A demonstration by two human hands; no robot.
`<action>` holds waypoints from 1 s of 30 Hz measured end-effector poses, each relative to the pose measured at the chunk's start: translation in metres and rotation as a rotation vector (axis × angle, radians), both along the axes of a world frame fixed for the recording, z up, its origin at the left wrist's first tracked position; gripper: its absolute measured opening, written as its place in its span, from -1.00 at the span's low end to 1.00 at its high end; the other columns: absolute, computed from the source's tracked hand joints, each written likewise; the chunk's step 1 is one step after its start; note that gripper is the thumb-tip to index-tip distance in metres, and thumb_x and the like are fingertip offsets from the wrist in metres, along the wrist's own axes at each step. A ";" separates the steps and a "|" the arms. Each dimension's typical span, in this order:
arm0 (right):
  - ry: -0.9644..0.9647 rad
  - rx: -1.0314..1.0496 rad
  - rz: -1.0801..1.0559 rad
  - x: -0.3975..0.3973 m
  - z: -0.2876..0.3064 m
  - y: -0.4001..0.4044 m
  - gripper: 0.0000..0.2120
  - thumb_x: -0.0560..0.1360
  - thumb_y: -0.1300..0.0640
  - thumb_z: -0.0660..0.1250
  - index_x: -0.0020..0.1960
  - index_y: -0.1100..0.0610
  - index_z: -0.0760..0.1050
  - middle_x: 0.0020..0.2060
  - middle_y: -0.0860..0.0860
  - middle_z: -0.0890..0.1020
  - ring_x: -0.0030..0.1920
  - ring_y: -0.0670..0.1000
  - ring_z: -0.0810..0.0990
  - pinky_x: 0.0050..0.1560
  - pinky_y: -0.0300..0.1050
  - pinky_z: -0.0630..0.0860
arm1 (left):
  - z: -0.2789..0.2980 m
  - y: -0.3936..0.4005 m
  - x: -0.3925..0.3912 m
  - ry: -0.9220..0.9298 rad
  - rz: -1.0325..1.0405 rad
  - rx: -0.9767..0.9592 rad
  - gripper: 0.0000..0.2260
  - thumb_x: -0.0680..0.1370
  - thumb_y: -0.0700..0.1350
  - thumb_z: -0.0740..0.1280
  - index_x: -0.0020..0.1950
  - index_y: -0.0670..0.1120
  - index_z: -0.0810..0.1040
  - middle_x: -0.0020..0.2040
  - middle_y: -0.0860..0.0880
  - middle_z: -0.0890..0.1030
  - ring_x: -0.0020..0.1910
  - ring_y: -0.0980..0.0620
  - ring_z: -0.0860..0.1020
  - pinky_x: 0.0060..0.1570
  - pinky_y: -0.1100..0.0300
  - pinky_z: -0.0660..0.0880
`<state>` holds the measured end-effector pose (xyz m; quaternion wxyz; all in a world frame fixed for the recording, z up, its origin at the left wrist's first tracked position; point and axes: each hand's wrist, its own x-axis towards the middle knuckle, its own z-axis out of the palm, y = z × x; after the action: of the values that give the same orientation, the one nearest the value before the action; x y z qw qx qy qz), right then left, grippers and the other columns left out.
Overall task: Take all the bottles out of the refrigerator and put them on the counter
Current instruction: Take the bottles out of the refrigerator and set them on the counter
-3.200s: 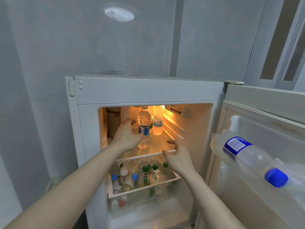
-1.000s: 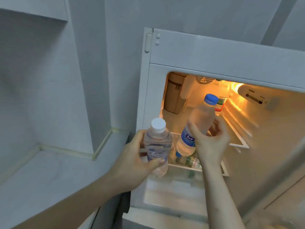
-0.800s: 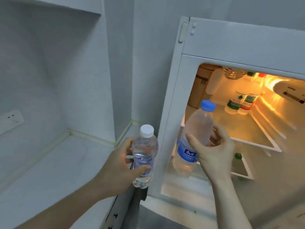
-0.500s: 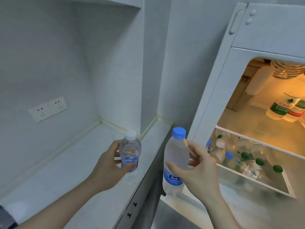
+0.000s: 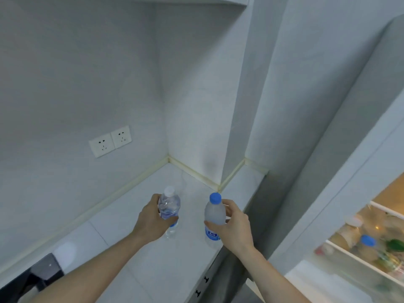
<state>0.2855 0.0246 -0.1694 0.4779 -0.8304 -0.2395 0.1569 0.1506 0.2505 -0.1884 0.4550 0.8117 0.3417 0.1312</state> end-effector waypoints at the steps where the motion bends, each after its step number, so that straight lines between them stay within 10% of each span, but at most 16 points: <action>1: 0.010 -0.017 -0.006 0.006 -0.006 0.012 -0.41 0.28 -0.09 0.63 0.22 -0.19 0.45 0.01 -0.27 0.65 0.04 -0.17 0.63 -0.01 -0.19 0.60 | -0.004 0.010 0.007 0.020 0.015 0.007 -0.57 0.34 0.00 0.61 0.05 0.09 0.45 -0.08 0.07 0.66 -0.16 0.11 0.64 -0.22 0.18 0.50; 12: 0.101 -0.085 -0.083 0.083 -0.051 0.136 -0.47 0.18 -0.11 0.51 0.09 -0.19 0.40 -0.08 -0.16 0.64 -0.05 -0.06 0.64 -0.05 0.04 0.64 | -0.036 0.117 0.104 0.156 0.076 0.087 -0.49 0.31 0.08 0.61 0.10 0.02 0.42 -0.08 -0.01 0.62 -0.15 -0.07 0.61 -0.23 0.13 0.50; 22: 0.037 -0.036 -0.063 0.149 -0.063 0.232 -0.49 0.27 0.01 0.57 0.14 -0.08 0.42 -0.11 -0.10 0.65 -0.10 -0.02 0.62 -0.35 -0.24 0.39 | -0.056 0.201 0.192 0.192 0.119 0.115 -0.52 0.38 -0.04 0.55 0.19 -0.05 0.42 -0.02 -0.06 0.57 -0.14 -0.10 0.55 -0.28 0.15 0.43; 30: 0.006 -0.012 -0.033 0.183 -0.082 0.306 -0.49 0.27 0.01 0.57 0.13 -0.05 0.43 -0.12 -0.10 0.63 -0.10 0.00 0.64 -0.19 -0.10 0.56 | -0.082 0.268 0.244 0.138 0.143 0.080 -0.54 0.40 -0.04 0.55 0.21 -0.02 0.45 -0.03 0.00 0.57 -0.10 -0.06 0.56 -0.22 0.16 0.47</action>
<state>0.4682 0.3308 -0.2514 0.4761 -0.8366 -0.2236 0.1528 0.3944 0.5181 -0.2708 0.3872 0.8099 0.4237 0.1209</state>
